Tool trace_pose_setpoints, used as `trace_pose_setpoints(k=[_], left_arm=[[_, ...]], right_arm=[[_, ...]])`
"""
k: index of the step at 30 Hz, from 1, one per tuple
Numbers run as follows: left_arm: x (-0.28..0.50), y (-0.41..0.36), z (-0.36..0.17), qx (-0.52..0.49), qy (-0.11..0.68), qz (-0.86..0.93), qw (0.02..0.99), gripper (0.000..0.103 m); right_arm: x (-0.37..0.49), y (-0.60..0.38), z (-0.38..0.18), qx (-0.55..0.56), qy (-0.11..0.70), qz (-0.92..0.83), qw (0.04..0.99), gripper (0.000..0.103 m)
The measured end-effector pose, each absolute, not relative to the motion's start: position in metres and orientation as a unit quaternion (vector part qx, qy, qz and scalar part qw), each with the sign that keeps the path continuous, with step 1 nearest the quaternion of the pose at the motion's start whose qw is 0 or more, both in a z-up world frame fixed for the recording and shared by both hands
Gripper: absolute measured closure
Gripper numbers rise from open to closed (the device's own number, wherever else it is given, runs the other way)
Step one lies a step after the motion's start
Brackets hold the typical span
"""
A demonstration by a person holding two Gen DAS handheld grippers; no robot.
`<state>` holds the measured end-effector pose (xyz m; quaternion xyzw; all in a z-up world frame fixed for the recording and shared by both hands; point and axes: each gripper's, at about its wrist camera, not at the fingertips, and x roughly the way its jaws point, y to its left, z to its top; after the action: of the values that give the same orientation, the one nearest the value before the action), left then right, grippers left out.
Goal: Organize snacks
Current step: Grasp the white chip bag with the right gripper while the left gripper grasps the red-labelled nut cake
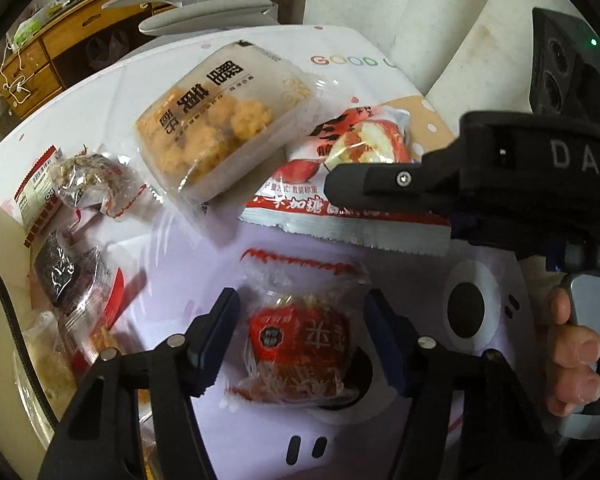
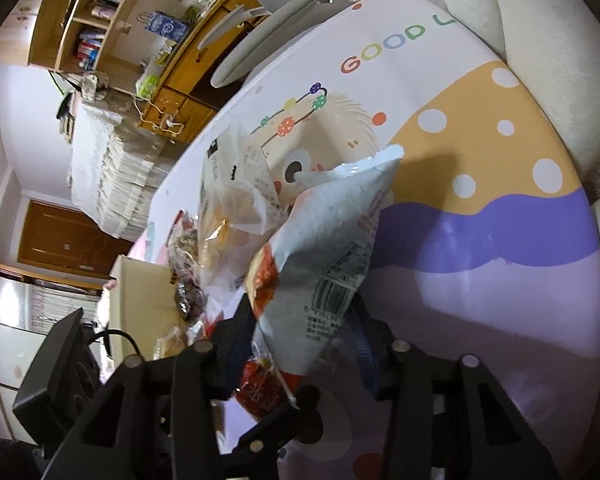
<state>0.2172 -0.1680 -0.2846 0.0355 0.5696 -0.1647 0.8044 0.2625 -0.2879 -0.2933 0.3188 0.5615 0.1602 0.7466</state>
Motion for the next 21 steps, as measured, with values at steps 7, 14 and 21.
trace_pose_setpoints(k=[7,14,21], left_arm=[[0.216,-0.166,-0.286,0.034,0.560,-0.161,0.812,0.051],[0.213,-0.163,-0.284,0.030,0.563,-0.158,0.811,0.055],[0.207,-0.153,-0.272,0.017,0.563,-0.155,0.812,0.065]], right_arm=[[0.262,-0.294,-0.296,0.327,0.558,0.151,0.748,0.065],[0.259,-0.294,-0.292,0.323,0.558,0.138,0.752,0.065],[0.252,-0.303,-0.285,0.324,0.555,0.120,0.757,0.066]])
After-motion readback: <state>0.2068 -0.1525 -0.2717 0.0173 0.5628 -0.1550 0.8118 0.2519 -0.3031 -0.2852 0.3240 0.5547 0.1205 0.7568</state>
